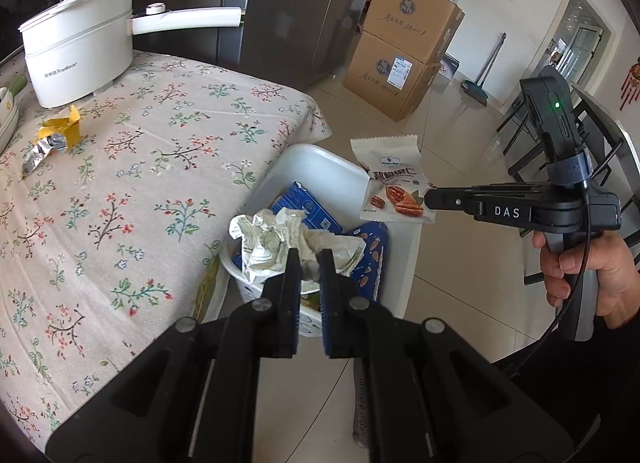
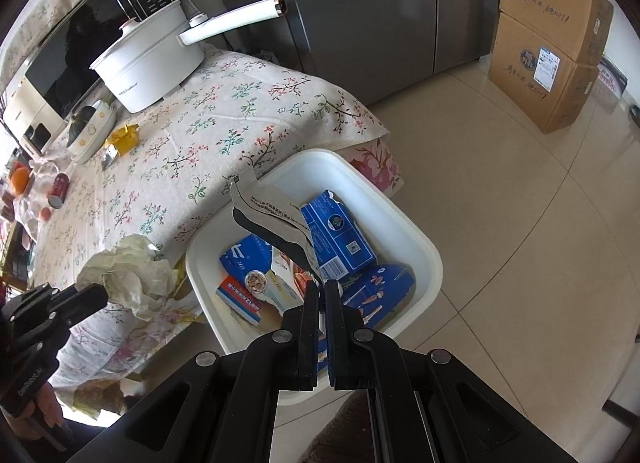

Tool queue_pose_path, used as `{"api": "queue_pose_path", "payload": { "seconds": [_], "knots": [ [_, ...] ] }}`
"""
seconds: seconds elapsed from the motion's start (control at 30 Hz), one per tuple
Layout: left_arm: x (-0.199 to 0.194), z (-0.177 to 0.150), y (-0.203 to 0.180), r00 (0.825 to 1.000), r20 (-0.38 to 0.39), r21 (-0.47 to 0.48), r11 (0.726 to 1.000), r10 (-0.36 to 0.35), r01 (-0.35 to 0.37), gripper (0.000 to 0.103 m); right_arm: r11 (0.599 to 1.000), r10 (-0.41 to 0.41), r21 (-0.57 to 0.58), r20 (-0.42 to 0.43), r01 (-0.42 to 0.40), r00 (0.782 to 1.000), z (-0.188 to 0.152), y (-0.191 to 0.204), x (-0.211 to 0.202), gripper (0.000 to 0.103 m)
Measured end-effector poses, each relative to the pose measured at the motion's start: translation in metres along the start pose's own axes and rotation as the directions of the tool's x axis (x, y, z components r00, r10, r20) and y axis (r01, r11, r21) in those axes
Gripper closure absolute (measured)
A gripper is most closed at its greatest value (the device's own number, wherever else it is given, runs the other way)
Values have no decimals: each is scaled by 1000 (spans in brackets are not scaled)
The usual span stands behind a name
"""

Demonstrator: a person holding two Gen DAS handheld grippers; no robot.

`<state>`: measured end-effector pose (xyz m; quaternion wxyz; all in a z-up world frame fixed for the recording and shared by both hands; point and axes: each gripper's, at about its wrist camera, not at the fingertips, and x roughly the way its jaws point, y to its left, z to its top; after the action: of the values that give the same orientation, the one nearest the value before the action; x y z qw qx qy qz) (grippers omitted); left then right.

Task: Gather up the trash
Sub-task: 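Open the left tool to drop the tissue while the right tool releases the pecan bag, then move both tools back over the table toward the red can and yellow bag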

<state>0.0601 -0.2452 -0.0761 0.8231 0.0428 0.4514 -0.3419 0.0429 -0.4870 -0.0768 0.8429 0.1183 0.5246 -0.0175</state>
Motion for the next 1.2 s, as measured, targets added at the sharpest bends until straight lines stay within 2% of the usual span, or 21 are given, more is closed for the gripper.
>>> {"api": "queue_pose_path", "payload": {
  "seconds": [0.27,0.3,0.37,0.4,0.43,0.5,0.63,0.97,1.0,1.03,1.07,1.1,1.13,1.17,1.2],
  "knots": [
    [35,7,-10,1000,-21,34,999,-16,17,93,1000,-14,14,-15,14,1000,-3,-12,2,99],
    [38,8,-10,1000,-18,44,999,-3,4,90,1000,-16,14,-16,16,1000,-3,-13,2,99],
    [45,9,-12,999,-31,79,997,23,-21,62,1000,-21,16,-18,21,1000,-3,-16,3,99],
    [46,8,-13,998,-29,88,995,59,-56,35,1000,-23,18,-19,23,1000,-3,-16,3,99],
    [43,7,-12,996,-8,93,991,93,-92,22,999,-24,21,-21,25,999,-3,-17,3,99],
    [40,6,-11,992,1,102,986,129,-128,20,999,-25,25,-21,26,999,-3,-18,3,99],
    [32,4,0,988,-14,77,985,154,-153,14,999,-23,24,-17,24,1000,0,-16,2,99],
    [0,-9,29,984,-17,6,984,180,-179,9,999,-22,33,-27,23,999,8,-3,8,97],
    [-3,-11,34,983,-17,-6,983,185,-185,8,999,-25,34,-28,26,999,9,-2,9,95],
    [-7,-12,39,981,-19,-19,981,192,-192,8,999,-27,33,-30,28,999,11,0,10,88],
    [-11,-14,44,980,-20,-31,979,199,-199,8,999,-29,36,-32,30,999,12,2,11,72],
    [-16,-16,49,978,-21,-43,977,207,-207,7,999,-29,43,-28,30,999,13,3,11,62],
    [-20,-17,54,976,-21,-53,975,215,-215,6,998,-25,53,-15,26,1000,14,5,10,44],
    [-25,-19,58,975,-20,-62,973,222,-223,5,998,-19,58,-2,19,1000,15,8,8,38],
    [-29,-21,61,973,-17,-70,970,230,-231,5,998,-13,55,5,13,1000,17,12,6,38]
  ]
}}
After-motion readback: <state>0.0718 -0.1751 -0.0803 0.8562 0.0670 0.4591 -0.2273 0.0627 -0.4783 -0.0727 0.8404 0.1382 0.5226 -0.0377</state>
